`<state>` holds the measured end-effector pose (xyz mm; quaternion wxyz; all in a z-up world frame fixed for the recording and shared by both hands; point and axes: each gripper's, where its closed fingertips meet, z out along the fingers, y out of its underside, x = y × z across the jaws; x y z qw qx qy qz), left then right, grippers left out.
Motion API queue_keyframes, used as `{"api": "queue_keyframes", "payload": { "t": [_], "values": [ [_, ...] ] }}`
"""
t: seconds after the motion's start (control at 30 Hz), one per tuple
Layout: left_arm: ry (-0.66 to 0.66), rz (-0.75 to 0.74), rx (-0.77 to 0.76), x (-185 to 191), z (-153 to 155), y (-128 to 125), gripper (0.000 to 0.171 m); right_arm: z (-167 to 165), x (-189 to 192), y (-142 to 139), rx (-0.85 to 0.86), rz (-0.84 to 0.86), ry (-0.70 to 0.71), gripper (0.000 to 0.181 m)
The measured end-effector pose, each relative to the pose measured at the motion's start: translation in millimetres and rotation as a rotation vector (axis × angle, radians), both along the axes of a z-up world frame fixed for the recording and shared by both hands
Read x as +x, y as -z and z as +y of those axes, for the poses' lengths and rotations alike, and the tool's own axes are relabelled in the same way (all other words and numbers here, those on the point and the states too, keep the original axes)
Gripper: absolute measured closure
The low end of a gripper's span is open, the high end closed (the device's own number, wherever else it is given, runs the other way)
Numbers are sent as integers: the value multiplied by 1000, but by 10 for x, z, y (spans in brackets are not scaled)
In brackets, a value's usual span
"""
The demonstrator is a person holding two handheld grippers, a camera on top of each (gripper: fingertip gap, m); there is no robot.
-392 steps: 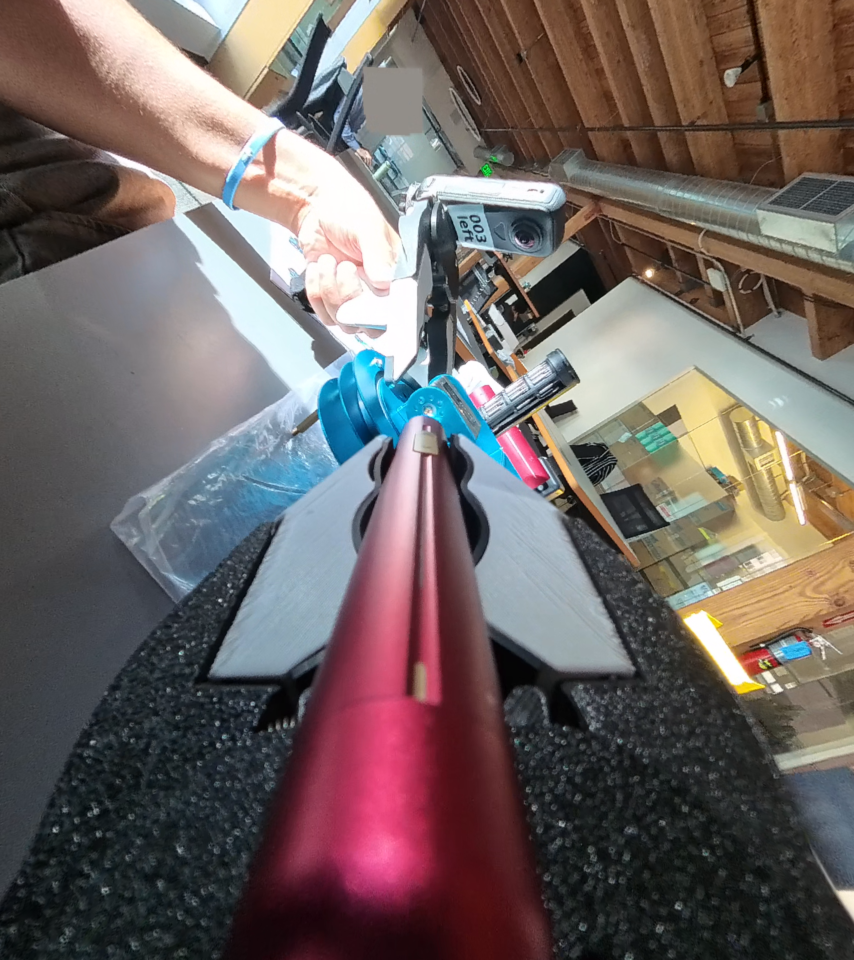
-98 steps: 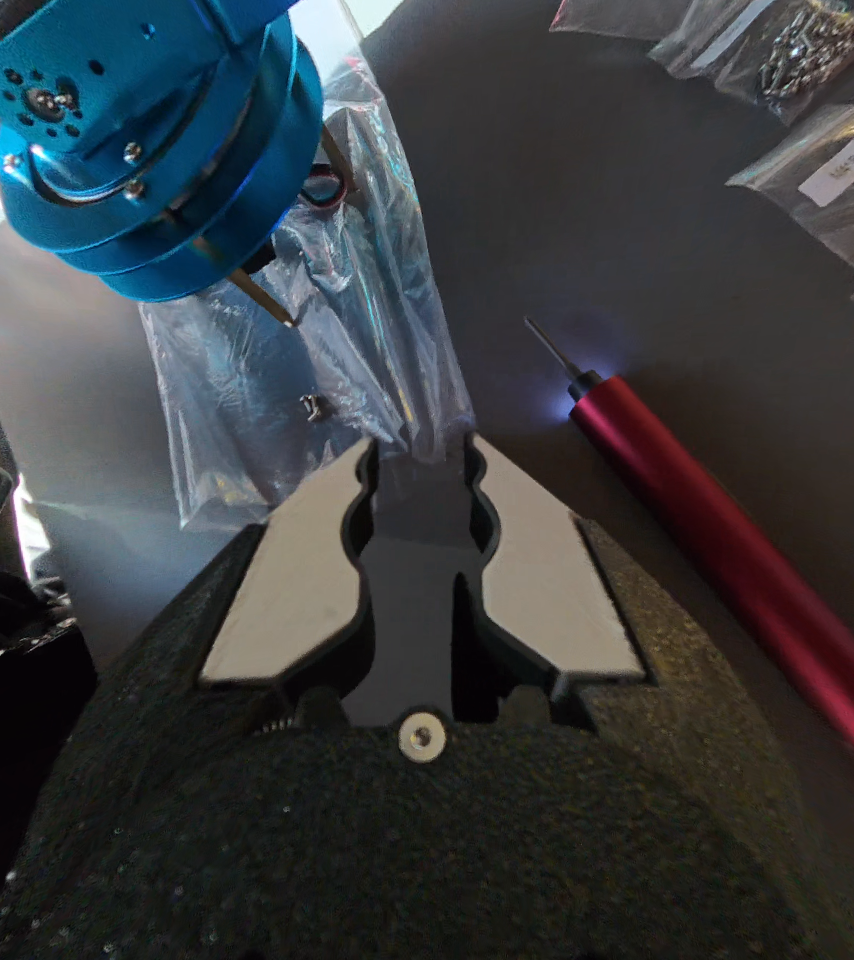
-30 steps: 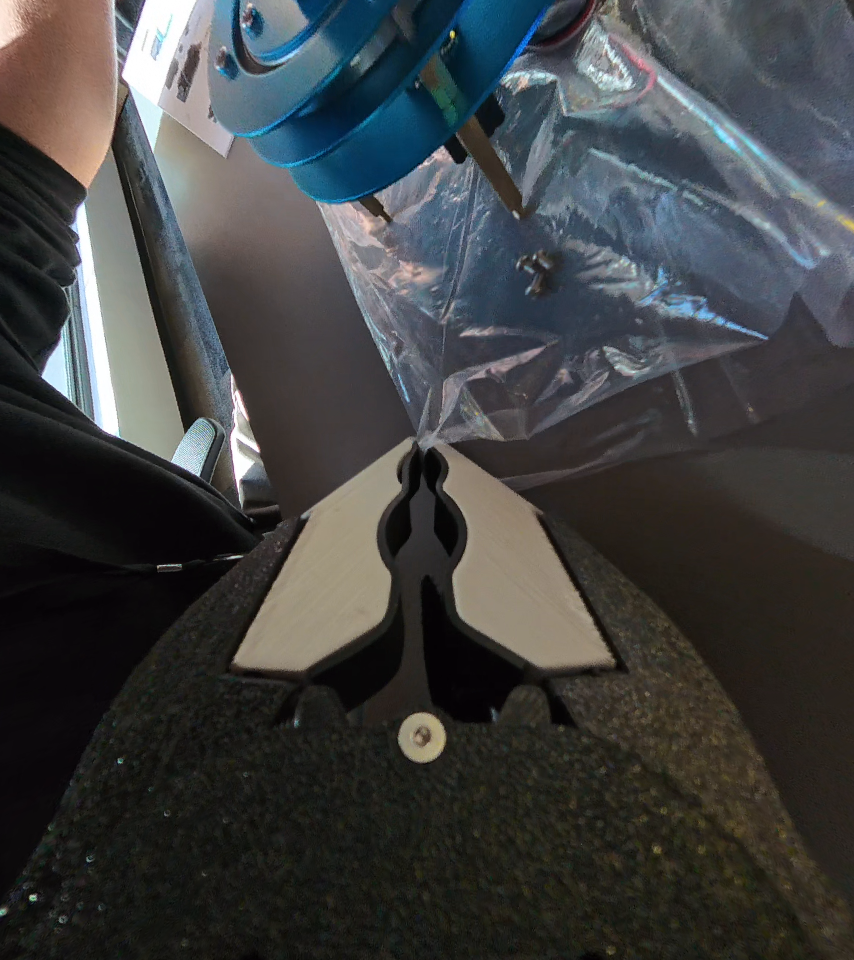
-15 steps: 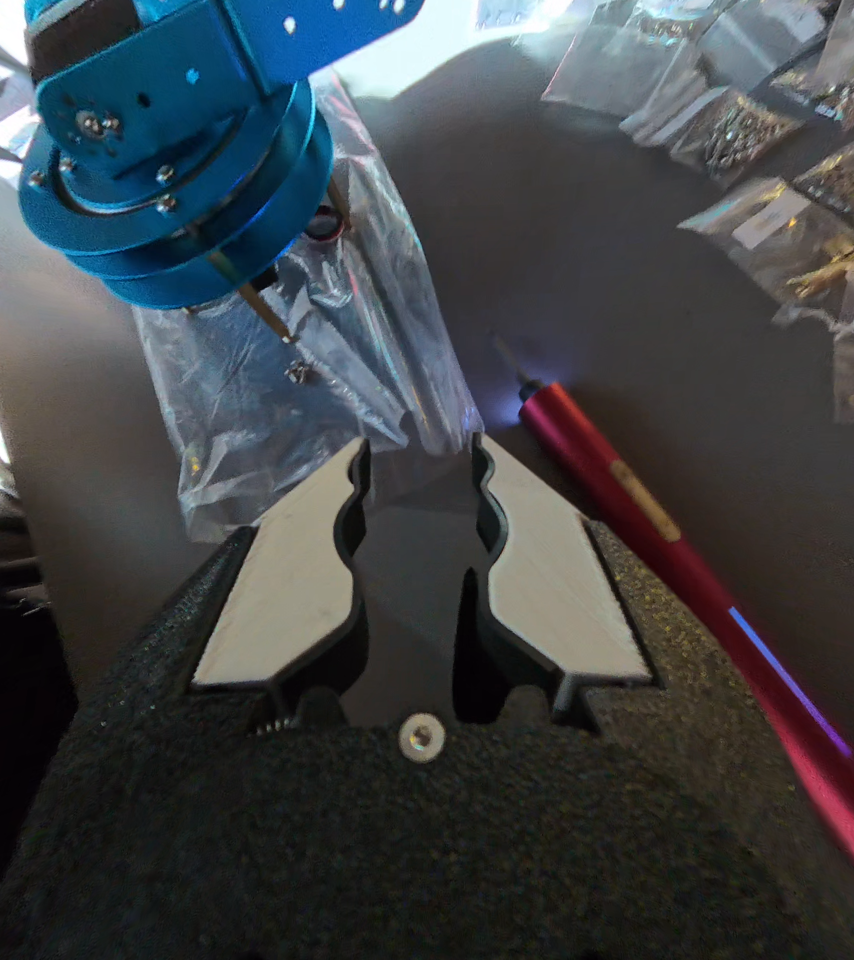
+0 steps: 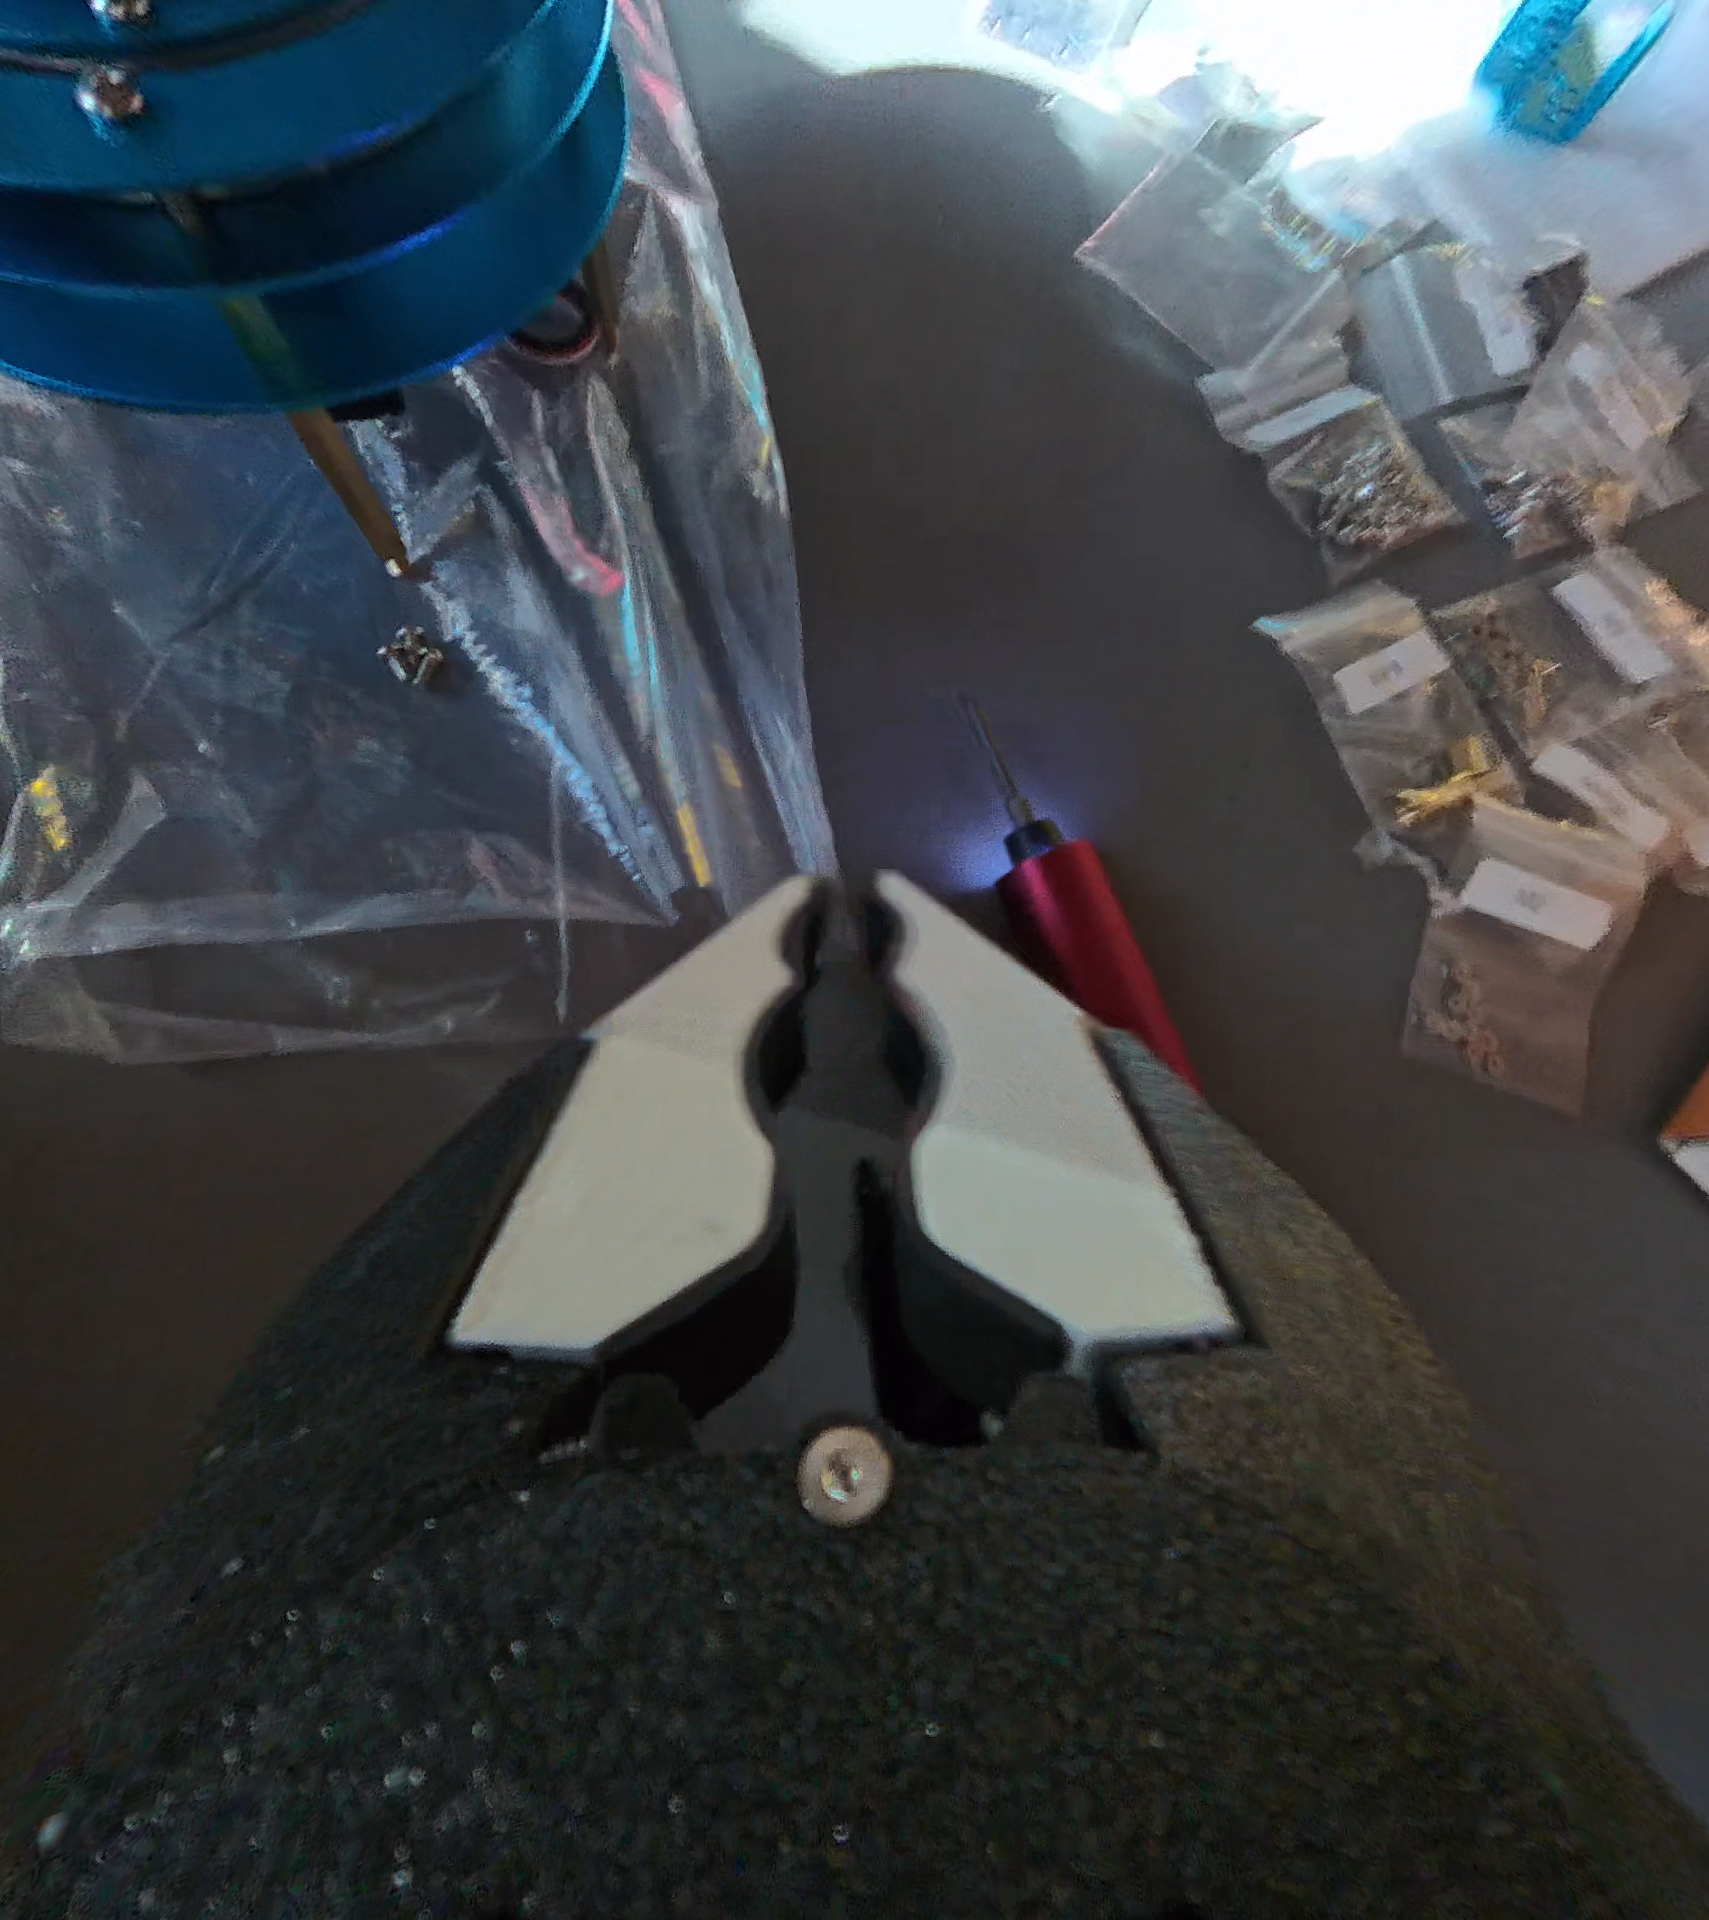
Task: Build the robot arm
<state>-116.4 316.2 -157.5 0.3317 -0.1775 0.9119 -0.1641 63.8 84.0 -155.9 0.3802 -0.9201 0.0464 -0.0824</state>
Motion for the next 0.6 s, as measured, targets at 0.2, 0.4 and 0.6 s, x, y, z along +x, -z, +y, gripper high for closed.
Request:
{"api": "queue_keyframes", "payload": {
  "t": [0.2, 0.4, 0.6],
  "values": [
    [-13, 10, -33, -52, -28, 35, 171, 70, 149, -35, 5, 64, -4, 181],
    [-65, 62, -226, -86, -179, -97, 141, -6, 201, -72, -23, 22, 36, 143],
    [-47, 98, -553, 281, -504, -618, 105, 383, -577, -661, 140, 136, -219, 74]
  ]
}}
